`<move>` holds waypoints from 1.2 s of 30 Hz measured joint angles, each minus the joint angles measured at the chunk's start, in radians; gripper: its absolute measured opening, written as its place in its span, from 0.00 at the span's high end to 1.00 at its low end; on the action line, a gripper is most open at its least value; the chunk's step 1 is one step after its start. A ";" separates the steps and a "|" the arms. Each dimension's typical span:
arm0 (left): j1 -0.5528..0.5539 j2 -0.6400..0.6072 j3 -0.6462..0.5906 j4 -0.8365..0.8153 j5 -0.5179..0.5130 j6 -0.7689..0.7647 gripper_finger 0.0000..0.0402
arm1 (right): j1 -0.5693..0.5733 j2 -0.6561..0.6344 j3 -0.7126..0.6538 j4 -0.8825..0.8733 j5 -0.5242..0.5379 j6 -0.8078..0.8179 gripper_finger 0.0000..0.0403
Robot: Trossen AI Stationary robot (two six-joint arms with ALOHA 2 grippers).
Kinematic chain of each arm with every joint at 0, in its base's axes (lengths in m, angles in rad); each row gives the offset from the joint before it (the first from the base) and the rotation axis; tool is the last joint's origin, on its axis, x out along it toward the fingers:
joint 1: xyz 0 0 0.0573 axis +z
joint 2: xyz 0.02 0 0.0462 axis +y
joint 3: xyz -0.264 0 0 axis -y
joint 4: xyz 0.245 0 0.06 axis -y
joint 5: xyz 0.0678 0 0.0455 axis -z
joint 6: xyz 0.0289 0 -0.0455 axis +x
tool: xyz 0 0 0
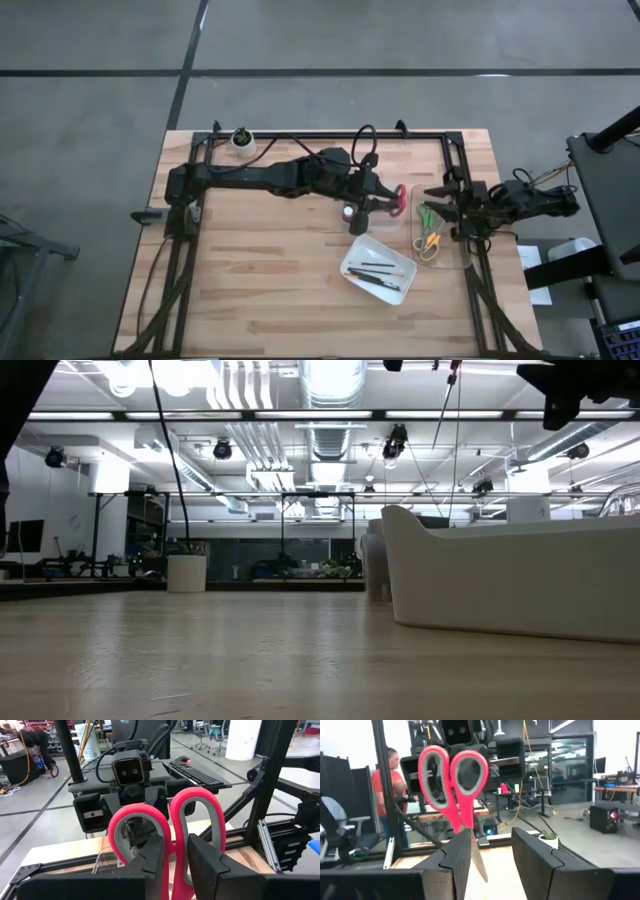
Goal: Pick & Place Paint Supplies
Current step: Put the red scissors into the right transparent bin
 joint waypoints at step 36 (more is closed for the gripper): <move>0.000 0.000 0.000 0.000 0.000 -0.002 0.83 | 0.000 0.280 0.000 0.261 -0.086 -0.168 0.65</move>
